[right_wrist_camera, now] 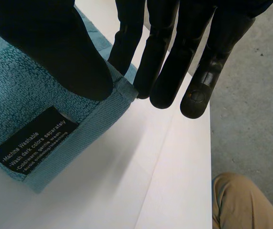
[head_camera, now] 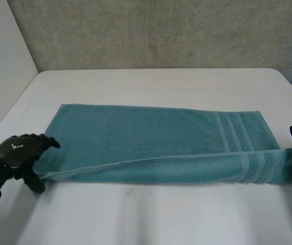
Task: Fold the laundry
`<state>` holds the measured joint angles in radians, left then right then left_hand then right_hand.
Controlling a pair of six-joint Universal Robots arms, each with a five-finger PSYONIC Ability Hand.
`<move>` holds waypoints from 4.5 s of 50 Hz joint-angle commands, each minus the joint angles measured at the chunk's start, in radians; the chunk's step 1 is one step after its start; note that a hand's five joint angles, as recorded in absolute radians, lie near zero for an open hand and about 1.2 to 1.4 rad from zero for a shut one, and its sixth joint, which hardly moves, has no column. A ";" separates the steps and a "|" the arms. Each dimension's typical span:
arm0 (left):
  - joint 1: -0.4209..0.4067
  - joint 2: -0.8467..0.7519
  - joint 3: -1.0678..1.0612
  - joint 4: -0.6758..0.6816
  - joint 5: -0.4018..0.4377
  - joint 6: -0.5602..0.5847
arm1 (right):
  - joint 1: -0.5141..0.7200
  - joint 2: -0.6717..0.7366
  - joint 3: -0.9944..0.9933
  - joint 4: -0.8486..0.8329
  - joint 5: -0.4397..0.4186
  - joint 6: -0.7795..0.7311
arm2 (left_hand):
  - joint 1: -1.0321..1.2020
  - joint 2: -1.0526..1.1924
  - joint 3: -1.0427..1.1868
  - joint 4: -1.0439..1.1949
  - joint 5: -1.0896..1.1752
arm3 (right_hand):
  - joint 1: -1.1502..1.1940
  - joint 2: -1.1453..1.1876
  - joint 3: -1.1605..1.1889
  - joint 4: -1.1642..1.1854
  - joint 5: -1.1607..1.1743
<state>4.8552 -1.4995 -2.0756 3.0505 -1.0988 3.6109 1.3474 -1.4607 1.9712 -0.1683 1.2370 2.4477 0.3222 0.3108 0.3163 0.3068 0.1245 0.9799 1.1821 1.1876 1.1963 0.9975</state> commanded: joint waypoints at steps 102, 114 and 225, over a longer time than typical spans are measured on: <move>0.015 -0.361 0.319 0.060 -0.019 0.381 | 0.154 0.132 -0.313 0.397 0.116 -0.190 | 1.074 1.085 1.080 1.089 1.097 | 0.416 0.214 0.209 0.200 0.224; -0.097 -0.642 0.589 0.338 -0.165 0.339 | 0.213 0.381 -0.511 0.084 0.159 -0.075 | 1.074 1.085 1.080 1.089 1.097 | 0.416 0.214 0.209 0.200 0.224; -0.204 -0.349 0.266 0.401 -0.282 -0.132 | 0.053 0.474 -0.387 0.021 -0.099 0.158 | -0.141 -0.130 -0.135 -0.126 -0.118 | 0.033 -0.169 -0.175 -0.184 -0.159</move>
<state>4.6517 -1.8487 -1.8100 3.4516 -1.3806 3.4802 1.4018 -1.0079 1.6034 -0.1488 1.1372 2.6068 0.1998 0.2089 0.2204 0.2096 0.0491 0.6312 0.7391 0.7390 0.7323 0.5288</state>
